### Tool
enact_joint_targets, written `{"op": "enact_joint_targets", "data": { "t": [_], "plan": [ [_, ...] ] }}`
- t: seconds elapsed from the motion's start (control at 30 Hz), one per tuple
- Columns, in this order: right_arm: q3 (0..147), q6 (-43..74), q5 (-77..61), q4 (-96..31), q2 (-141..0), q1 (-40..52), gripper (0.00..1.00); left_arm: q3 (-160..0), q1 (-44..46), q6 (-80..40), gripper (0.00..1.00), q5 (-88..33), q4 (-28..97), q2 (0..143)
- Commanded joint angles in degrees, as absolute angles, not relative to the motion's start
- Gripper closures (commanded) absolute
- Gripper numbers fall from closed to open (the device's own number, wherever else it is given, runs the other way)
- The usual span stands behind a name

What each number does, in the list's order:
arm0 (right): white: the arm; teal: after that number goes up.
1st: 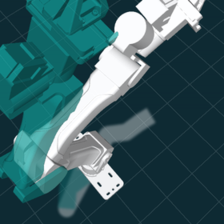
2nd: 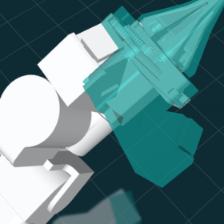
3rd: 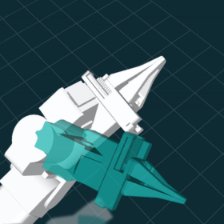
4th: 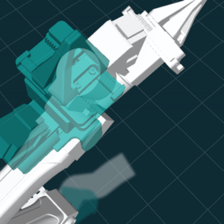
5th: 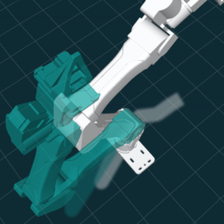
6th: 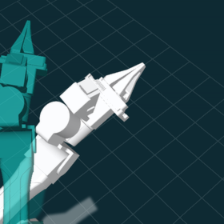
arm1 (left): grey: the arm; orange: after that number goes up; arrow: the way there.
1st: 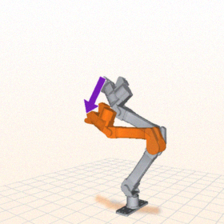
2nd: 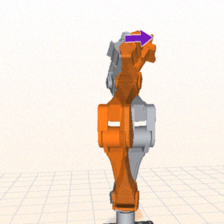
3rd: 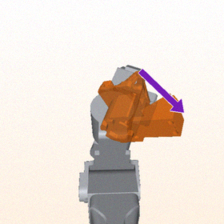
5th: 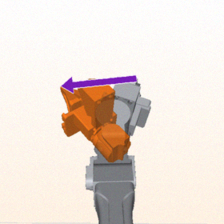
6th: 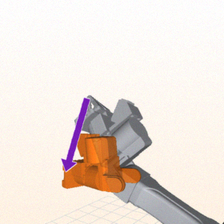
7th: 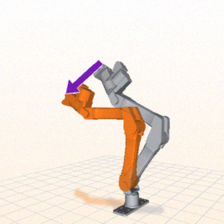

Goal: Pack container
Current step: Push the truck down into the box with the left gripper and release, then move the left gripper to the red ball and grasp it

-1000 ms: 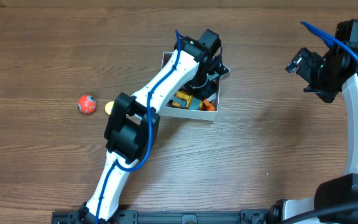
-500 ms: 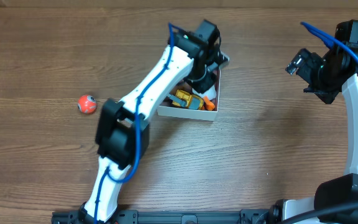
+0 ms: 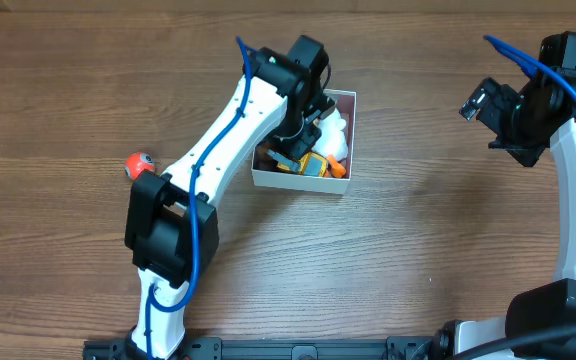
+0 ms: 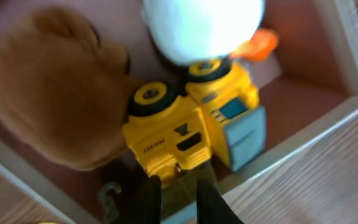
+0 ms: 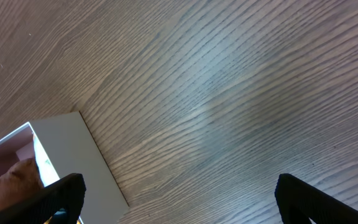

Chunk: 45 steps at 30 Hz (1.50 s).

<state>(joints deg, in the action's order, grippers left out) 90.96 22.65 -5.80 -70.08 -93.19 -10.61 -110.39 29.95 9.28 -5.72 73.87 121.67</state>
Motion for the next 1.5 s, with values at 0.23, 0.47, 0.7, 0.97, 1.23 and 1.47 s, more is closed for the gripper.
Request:
{"op": "enact_joint_targets", "data": {
  "t": [0.23, 0.47, 0.7, 0.97, 1.23, 1.47],
  "plan": [
    [91.8, 22.5, -6.1, -70.0, -93.3, -10.6, 0.0, -102.9, 29.6, 6.8, 0.77, -7.5, 69.8, 122.5],
    [91.8, 22.5, -6.1, -70.0, -93.3, -10.6, 0.0, -111.0, 29.1, 5.9, 0.6, -7.1, 71.9, 119.5],
    [91.8, 22.5, -6.1, -70.0, -93.3, -10.6, 0.0, -119.1, 25.2, 2.6, 0.0, 0.7, 77.9, 109.0],
    [91.8, 22.5, -6.1, -70.2, -93.3, -10.6, 0.0, -110.5, 6.0, -4.4, 0.0, -3.1, 82.3, 108.3],
    [91.8, 22.5, -6.1, -71.3, -93.3, -10.6, 0.0, -95.7, 0.2, -7.9, 0.02, -5.8, 76.3, 108.3],
    [91.8, 22.5, -6.1, -71.6, -93.3, -10.6, 0.0, -84.5, 1.2, -11.8, 0.12, -6.0, 68.5, 108.3]
  ]
}}
